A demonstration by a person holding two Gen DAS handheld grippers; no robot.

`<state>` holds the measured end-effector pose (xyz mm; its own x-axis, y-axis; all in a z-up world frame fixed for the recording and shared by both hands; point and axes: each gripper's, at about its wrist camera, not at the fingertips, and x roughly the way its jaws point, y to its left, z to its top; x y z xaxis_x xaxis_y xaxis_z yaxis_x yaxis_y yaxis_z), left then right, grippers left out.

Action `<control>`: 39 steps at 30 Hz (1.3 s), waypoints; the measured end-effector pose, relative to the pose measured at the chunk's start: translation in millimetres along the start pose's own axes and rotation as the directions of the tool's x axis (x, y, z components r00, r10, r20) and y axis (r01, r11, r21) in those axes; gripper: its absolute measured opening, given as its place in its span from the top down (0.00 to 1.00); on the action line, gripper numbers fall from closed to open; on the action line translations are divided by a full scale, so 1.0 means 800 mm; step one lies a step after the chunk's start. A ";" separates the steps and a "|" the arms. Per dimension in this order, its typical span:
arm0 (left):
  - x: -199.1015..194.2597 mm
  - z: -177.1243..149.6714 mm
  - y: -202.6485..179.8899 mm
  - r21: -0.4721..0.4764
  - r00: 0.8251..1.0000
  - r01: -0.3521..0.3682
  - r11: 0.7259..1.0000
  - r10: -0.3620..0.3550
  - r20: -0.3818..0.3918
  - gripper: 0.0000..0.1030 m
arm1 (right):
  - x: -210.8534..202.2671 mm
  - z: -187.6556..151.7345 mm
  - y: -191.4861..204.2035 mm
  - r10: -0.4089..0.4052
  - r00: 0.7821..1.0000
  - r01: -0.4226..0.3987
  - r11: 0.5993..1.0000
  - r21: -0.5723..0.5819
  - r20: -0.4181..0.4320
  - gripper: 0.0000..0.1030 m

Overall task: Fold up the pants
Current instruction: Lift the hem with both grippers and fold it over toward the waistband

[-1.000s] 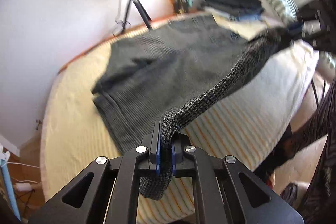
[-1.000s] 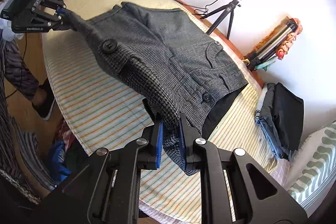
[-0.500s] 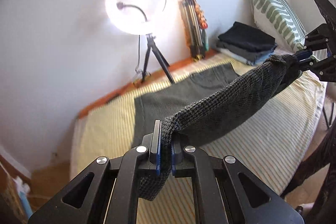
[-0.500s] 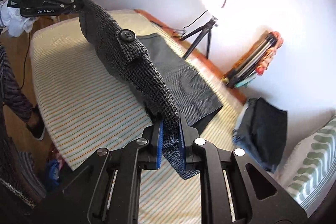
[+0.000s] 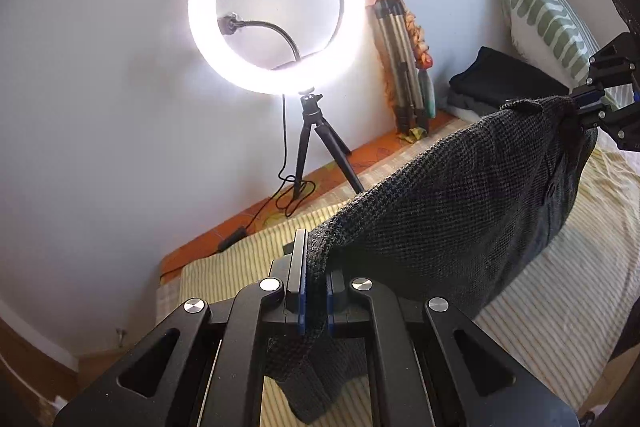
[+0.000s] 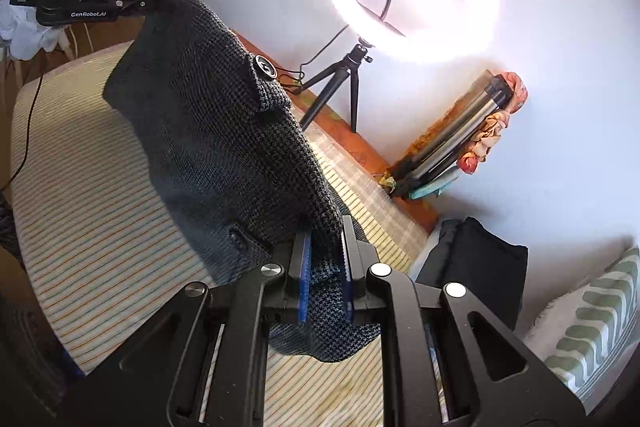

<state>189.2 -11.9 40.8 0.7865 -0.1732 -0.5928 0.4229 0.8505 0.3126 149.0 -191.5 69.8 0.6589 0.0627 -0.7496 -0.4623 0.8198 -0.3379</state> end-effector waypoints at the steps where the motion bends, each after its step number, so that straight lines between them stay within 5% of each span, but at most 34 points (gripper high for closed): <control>1: 0.009 0.003 0.000 0.006 1.000 -0.002 1.000 0.002 -0.005 0.95 | 0.009 0.000 -0.004 0.001 1.000 -0.001 1.000 0.002 -0.007 0.88; 13: 0.154 0.018 0.002 0.043 0.994 0.024 0.999 -0.019 -0.105 0.95 | 0.149 -0.004 -0.059 0.040 0.991 -0.035 0.999 0.039 -0.125 0.88; 26: 0.271 -0.003 0.001 0.039 0.968 0.067 0.997 -0.055 -0.244 0.94 | 0.274 -0.016 -0.078 0.117 0.964 -0.096 0.991 0.097 -0.240 0.88; 30: 0.274 -0.002 0.011 -0.003 0.961 0.086 0.996 -0.083 -0.264 0.87 | 0.290 -0.019 -0.072 0.125 0.954 -0.106 0.991 0.082 -0.273 0.88; 34: 0.260 0.002 0.036 -0.074 0.965 0.056 0.996 -0.073 -0.253 0.61 | 0.295 -0.020 -0.074 0.124 0.952 -0.102 0.991 0.090 -0.282 0.87; 39: 0.228 0.005 0.068 -0.114 0.973 -0.017 0.993 -0.010 -0.232 0.43 | 0.302 -0.021 -0.071 0.104 0.953 -0.081 0.993 0.089 -0.284 0.85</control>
<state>356.9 0.9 -47.4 0.6567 -0.0619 -0.7516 0.3552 0.9045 0.2359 324.5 -232.8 -102.0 0.4119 -0.0167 -0.9111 -0.4597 0.8595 -0.2235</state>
